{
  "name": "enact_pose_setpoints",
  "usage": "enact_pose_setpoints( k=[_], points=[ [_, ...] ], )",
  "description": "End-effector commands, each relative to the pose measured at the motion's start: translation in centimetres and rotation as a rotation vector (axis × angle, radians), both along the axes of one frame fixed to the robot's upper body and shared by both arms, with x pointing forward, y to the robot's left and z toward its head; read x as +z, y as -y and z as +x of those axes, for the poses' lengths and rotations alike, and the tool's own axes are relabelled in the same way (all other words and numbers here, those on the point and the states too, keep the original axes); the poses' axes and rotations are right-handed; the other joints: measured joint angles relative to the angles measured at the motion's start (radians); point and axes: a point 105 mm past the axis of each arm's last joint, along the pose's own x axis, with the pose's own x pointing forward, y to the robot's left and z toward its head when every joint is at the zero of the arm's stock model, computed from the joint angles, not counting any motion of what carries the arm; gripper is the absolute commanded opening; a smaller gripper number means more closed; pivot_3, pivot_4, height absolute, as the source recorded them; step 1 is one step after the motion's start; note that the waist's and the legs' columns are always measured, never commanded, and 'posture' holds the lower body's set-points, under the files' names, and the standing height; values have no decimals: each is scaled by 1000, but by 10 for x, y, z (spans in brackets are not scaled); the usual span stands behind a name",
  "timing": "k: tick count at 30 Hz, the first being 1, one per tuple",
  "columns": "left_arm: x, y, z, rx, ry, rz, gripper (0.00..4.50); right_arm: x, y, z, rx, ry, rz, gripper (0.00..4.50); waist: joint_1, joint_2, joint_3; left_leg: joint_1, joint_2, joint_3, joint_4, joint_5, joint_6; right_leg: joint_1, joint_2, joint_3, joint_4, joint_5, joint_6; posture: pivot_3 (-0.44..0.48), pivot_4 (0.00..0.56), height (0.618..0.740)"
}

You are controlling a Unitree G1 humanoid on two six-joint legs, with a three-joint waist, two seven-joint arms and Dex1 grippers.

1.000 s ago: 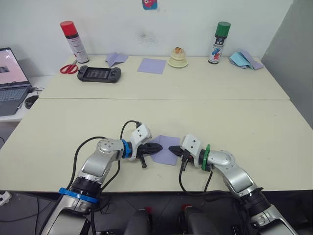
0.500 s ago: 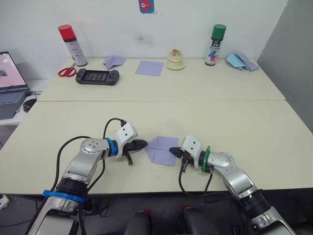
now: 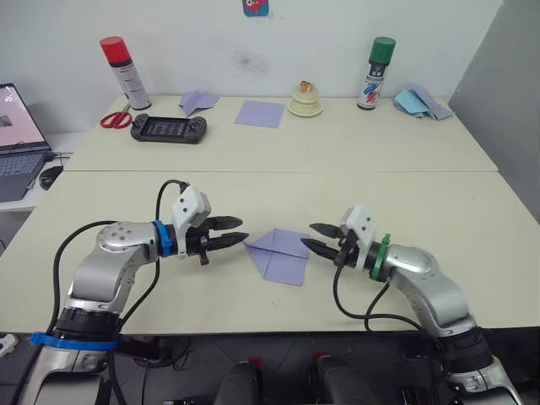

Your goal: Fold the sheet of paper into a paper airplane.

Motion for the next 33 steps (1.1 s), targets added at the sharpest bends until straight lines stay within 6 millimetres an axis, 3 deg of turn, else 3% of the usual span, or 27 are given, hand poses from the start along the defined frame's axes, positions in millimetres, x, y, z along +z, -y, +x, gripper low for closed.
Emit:
enact_pose_setpoints(
  k=[1,4,5,12,18,21,32,33],
  points=[
    [18,4,-12,-77,21,-10,3214,4,9,12,-69,-146,99,3447,0,0,1,0,0,0,0,0,0,0,0,0,0,0,0,0,150,740],
    [25,10,-19,-129,14,-11,4195,-12,5,23,-98,-314,159,4500,0,1,2,0,0,1,0,0,0,0,0,0,0,0,0,0,150,740],
    [27,12,-20,-139,15,-15,4475,-19,2,24,-91,-359,160,4500,-1,1,2,0,0,1,0,0,0,0,1,1,-1,0,0,0,150,740],
    [38,18,-26,-152,19,-20,4475,-40,-12,23,-5,-546,119,4500,-3,2,3,-1,0,3,-1,0,0,0,1,2,-4,1,-1,0,150,740],
    [34,20,-32,-146,-3,-19,4475,-41,-31,26,33,-614,189,4500,-14,2,3,1,2,2,-2,0,1,0,2,2,-4,0,0,0,150,740],
    [35,19,-32,-137,0,-22,4500,-42,-39,28,42,-632,206,3936,-23,2,3,2,2,2,-4,0,0,0,3,2,-4,0,0,0,150,740],
    [35,19,-30,-121,4,-34,4500,-37,-41,31,50,-611,224,49,-26,1,2,4,1,3,-12,0,0,-2,2,3,-4,2,-3,0,150,740],
    [36,18,-29,-116,3,-38,4500,-32,-42,33,53,-592,244,49,-26,1,2,4,1,3,-12,0,0,-1,2,2,-4,0,0,0,150,740]
  ],
)
